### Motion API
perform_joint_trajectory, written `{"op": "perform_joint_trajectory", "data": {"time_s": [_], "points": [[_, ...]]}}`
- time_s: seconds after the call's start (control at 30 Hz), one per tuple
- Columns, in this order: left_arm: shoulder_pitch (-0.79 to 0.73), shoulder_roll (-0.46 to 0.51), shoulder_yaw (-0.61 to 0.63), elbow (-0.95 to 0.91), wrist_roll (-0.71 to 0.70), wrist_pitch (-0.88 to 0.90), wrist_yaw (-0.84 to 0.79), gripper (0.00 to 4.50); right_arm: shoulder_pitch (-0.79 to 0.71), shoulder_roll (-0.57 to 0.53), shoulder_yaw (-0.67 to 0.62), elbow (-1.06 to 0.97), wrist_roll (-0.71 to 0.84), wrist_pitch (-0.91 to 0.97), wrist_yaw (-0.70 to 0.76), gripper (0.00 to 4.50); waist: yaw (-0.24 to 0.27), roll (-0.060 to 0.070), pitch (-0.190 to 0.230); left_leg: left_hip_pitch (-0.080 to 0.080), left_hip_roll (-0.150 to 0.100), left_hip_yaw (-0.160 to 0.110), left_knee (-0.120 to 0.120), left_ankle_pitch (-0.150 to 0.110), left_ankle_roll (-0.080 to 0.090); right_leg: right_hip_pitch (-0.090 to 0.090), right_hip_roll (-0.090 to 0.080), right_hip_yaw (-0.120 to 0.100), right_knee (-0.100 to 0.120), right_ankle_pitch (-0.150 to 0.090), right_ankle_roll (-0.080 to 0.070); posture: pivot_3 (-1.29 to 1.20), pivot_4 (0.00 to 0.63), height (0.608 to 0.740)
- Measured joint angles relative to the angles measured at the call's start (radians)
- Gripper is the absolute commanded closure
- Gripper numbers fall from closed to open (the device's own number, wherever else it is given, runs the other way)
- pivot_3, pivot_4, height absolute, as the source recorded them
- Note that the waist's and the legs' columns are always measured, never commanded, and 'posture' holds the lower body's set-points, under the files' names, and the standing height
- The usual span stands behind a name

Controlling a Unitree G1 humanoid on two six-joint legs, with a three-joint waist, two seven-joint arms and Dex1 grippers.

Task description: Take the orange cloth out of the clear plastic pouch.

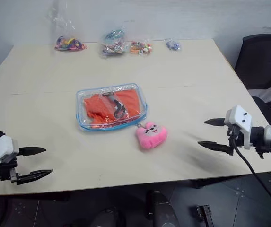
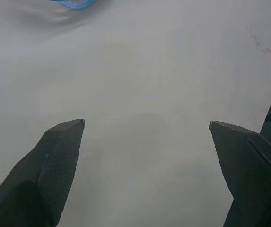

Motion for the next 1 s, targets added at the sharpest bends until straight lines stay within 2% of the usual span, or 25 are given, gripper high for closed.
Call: {"op": "perform_joint_trajectory", "data": {"time_s": [0.47, 1.0], "points": [[-0.004, -0.007, -0.021, 0.012, 0.025, -0.032, 0.0, 0.02, 0.014, 0.008, 0.0, -0.043, 0.0, 0.02, -0.061, 0.0, 0.001, 0.0, 0.0, 0.0, 0.0, 0.0, 0.0, 0.0, 0.0, 0.0, 0.0, 0.0, 0.0, 0.0, 0.0, 0.0, 0.15, 0.74], [-0.009, -0.016, -0.026, 0.006, 0.004, 0.012, 0.006, 0.02, 0.008, 0.039, 0.0, -0.073, 0.006, 0.077, -0.102, 0.0, 0.001, 0.0, 0.0, 0.0, 0.0, 0.0, 0.0, 0.0, 0.0, 0.0, 0.0, 0.0, 0.0, 0.0, 0.0, 0.0, 0.15, 0.74]]}}
